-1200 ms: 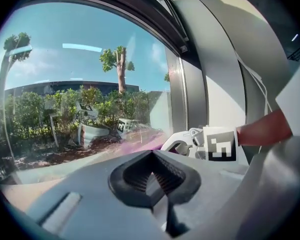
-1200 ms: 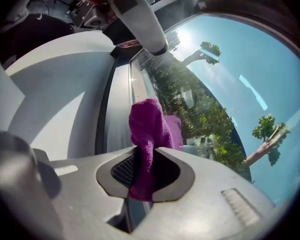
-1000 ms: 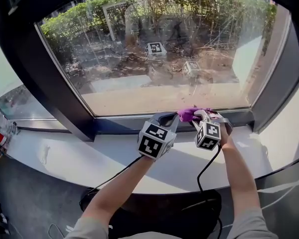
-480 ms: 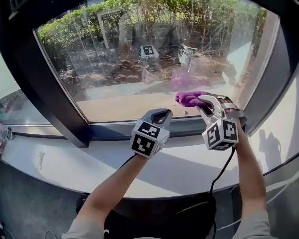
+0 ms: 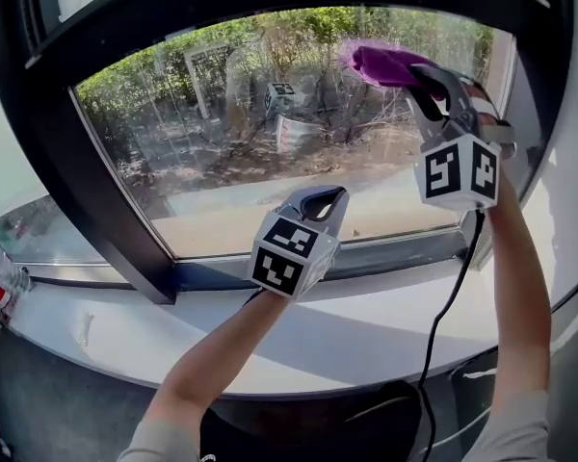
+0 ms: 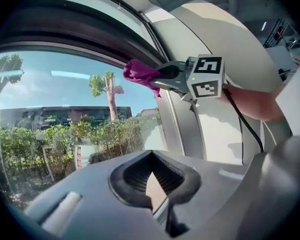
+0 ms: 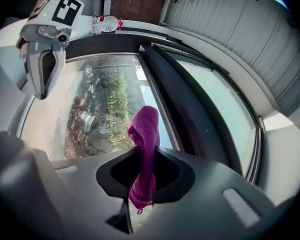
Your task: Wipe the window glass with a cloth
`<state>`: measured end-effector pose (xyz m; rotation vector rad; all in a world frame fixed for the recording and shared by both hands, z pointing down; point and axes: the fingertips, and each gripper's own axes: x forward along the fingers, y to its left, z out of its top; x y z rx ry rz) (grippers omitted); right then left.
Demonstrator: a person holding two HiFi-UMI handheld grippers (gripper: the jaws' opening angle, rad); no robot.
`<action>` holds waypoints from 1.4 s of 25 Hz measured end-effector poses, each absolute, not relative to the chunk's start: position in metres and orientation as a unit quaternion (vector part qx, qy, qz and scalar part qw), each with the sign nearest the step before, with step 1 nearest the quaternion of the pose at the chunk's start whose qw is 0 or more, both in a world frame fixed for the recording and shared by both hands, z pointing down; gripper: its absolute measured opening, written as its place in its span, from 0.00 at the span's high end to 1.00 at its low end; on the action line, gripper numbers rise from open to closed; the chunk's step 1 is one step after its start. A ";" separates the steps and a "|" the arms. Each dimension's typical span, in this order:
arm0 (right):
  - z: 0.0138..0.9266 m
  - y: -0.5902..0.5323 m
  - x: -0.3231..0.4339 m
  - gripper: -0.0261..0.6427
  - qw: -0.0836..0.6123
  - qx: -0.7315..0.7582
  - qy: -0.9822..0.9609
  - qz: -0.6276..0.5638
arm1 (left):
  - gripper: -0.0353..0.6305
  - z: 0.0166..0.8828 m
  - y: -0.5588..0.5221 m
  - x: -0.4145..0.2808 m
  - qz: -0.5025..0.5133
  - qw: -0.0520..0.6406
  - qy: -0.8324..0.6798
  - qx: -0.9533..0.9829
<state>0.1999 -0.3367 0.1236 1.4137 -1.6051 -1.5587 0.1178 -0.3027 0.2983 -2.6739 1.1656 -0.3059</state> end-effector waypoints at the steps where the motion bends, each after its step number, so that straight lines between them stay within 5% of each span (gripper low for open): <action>1: 0.111 -0.338 0.201 0.84 0.242 0.524 -0.577 -0.578 | 0.95 0.293 -0.299 0.121 -0.101 0.109 0.391 -0.908; 12: 0.075 -0.375 0.213 0.84 0.265 0.544 -0.540 -0.585 | 0.95 0.285 -0.293 0.127 -0.103 0.114 0.380 -0.912; 35: 0.467 -0.383 0.223 0.84 0.343 0.440 -0.714 -0.424 | 0.95 0.443 -0.312 0.155 -0.156 0.002 0.377 -0.913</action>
